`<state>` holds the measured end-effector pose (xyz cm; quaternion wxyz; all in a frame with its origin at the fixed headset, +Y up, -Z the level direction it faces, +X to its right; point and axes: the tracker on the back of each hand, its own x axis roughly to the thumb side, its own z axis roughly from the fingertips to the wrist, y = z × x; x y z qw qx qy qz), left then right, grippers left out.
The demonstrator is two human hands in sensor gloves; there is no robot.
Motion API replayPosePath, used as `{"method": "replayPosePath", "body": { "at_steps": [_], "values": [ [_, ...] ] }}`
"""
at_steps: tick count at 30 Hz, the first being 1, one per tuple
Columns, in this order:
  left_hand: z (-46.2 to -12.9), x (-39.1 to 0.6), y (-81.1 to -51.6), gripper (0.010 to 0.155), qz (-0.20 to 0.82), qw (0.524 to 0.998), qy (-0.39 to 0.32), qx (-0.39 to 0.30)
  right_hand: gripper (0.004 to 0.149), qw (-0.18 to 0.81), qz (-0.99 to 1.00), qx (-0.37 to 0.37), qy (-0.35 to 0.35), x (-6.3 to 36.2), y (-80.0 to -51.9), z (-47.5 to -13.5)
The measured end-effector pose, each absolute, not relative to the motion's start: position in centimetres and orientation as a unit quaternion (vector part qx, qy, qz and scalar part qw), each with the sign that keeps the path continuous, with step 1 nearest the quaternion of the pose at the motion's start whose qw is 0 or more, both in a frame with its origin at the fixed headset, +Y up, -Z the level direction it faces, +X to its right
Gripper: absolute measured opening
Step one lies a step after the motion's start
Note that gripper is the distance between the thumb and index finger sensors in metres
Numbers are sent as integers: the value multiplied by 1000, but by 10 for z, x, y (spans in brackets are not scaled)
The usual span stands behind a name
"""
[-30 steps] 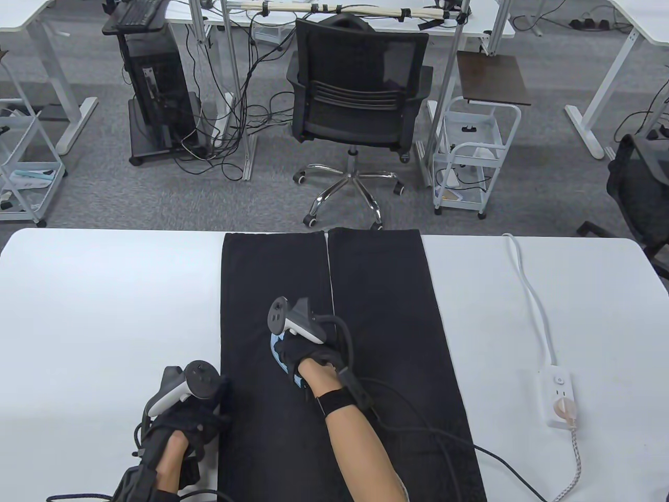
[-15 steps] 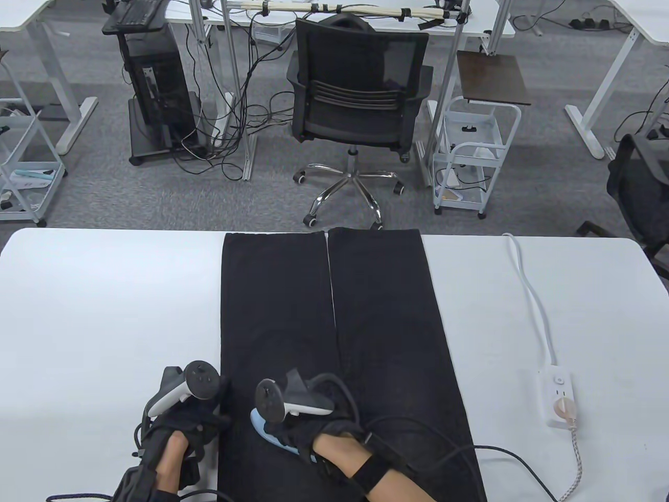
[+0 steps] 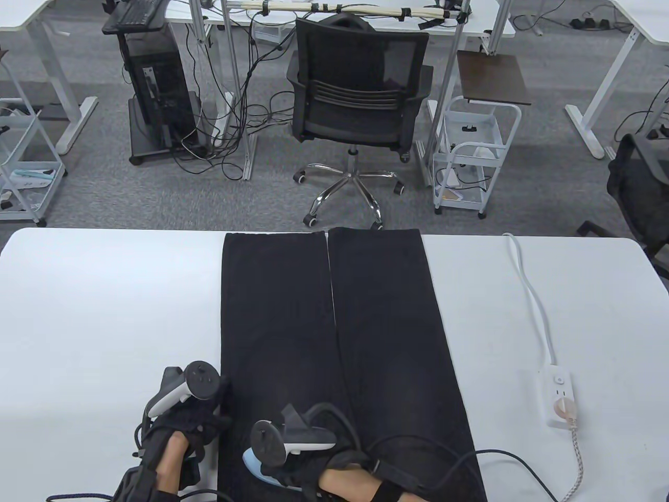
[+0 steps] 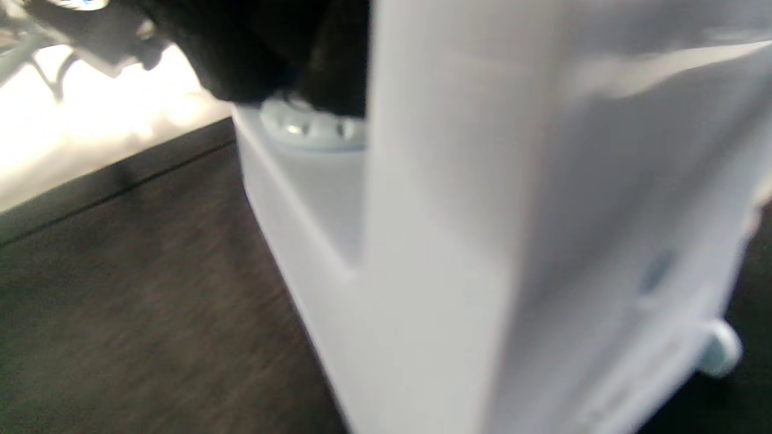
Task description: Iron trousers with electric iron on table
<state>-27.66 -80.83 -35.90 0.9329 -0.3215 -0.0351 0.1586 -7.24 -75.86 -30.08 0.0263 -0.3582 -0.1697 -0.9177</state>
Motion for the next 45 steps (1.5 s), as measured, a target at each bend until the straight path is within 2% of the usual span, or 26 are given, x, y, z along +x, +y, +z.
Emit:
{"method": "replayPosePath", "body": {
  "at_steps": [6,8,12,17,20,25,29,35,41,45],
  "values": [
    [-359,-277,-808,88,159,933,-35,-321,51,8,-942,-285,-175,-77,-756,-368],
    [-359,-276,-808,88,159,933,-35,-322,51,1,-954,-241,-176,-77,-755,-402],
    [-359,-277,-808,88,158,933,-35,-322,51,-12,-971,-166,-171,-76,-754,-448],
    [-359,-276,-809,88,158,933,-35,-323,52,-23,-982,-92,-165,-69,-753,-482],
    [-359,-276,-809,88,157,933,-35,-322,51,-25,-981,-87,-171,-68,-753,-486],
    [-360,-276,-809,88,158,933,-36,-322,50,-28,-981,-89,-171,-67,-753,-476],
    [-360,-276,-809,88,157,932,-37,-324,50,-16,-975,-134,-174,-66,-753,-451],
    [-360,-276,-809,88,157,932,-38,-324,50,0,-962,-210,-175,-66,-754,-398],
    [-361,-276,-809,88,155,933,-38,-324,50,20,-934,-307,-180,-68,-756,-324],
    [-361,-276,-808,88,154,933,-37,-323,50,28,-913,-366,-178,-69,-757,-290]
  ]
}}
